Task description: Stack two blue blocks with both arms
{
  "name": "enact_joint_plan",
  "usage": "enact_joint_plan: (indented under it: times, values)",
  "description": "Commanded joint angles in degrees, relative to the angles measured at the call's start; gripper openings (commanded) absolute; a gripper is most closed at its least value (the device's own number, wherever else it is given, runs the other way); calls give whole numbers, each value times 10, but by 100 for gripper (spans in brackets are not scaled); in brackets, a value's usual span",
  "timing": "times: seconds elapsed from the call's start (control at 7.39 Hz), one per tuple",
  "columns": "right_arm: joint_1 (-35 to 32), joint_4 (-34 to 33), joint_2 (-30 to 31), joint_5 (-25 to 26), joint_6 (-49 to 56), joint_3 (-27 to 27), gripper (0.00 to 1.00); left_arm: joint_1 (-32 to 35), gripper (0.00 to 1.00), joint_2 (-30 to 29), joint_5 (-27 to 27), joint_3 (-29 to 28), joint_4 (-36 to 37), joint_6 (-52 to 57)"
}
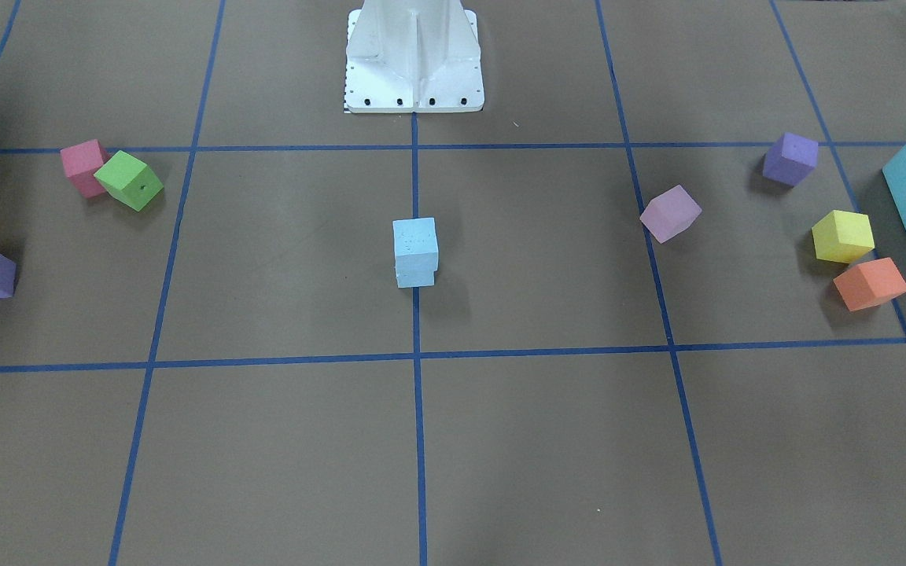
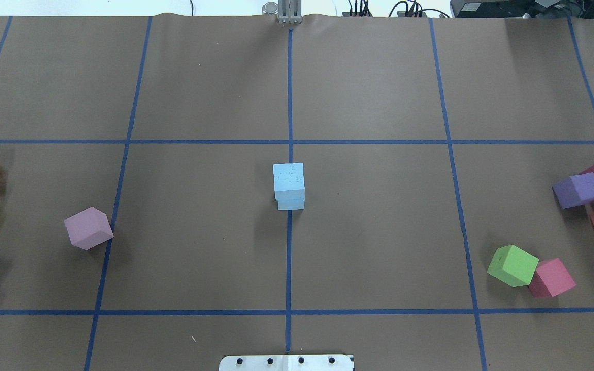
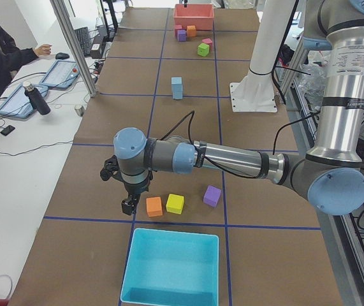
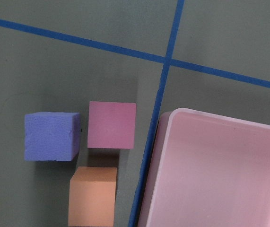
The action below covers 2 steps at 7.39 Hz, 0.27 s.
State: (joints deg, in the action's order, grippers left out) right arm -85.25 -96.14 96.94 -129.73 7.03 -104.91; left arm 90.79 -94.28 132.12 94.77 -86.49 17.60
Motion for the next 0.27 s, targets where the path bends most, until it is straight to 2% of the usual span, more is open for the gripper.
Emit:
enact_joint_plan:
  times: [0.0, 0.14]
  values:
    - [0, 0, 0, -2, 0, 0, 100, 0, 98, 1, 1, 1, 0, 1]
    - [0, 0, 0, -3, -3, 0, 100, 0, 98, 1, 1, 1, 0, 1]
